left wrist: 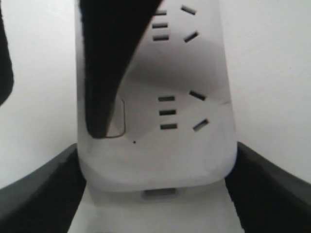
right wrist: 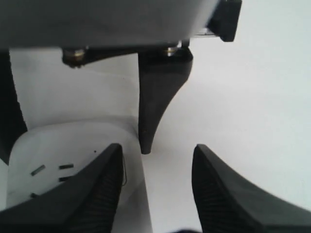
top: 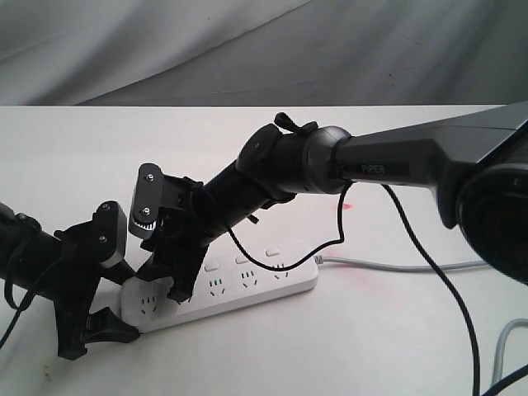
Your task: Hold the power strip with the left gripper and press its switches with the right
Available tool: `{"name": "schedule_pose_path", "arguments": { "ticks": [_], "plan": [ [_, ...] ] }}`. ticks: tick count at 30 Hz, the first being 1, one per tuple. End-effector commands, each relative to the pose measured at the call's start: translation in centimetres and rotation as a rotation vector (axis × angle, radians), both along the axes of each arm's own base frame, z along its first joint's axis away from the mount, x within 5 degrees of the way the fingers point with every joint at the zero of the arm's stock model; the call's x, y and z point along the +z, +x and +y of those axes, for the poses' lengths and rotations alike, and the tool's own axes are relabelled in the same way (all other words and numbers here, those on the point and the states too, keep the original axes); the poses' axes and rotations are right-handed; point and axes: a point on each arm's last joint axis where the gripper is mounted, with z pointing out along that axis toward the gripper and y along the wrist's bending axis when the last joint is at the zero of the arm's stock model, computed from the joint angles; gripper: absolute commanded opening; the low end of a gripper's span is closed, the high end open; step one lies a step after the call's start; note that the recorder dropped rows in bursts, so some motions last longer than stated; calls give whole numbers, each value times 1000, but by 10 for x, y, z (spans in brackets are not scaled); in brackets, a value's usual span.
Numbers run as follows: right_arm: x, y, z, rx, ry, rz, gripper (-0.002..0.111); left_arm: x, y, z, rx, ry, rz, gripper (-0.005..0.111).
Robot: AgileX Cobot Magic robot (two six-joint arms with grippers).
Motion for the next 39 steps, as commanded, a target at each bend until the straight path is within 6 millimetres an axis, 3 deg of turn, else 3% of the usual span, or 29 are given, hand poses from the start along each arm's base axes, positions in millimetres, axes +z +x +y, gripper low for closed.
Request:
{"name": "schedule_pose_path", "arguments": {
  "ticks": [1, 12, 23, 39],
  "plan": [
    [3, 0, 2, 6, 8, -15, 43, 1, 2, -2, 0, -7, -4, 53],
    [-14, -3, 4, 85, -35, -53, 43, 1, 2, -2, 0, -7, -4, 53],
    [-17, -5, 1, 133, -75, -66, 43, 1, 2, -2, 0, -7, -4, 53],
    [-45, -12, 6, 151, -104, -13, 43, 1, 2, -2, 0, -7, -4, 53]
  ]
}}
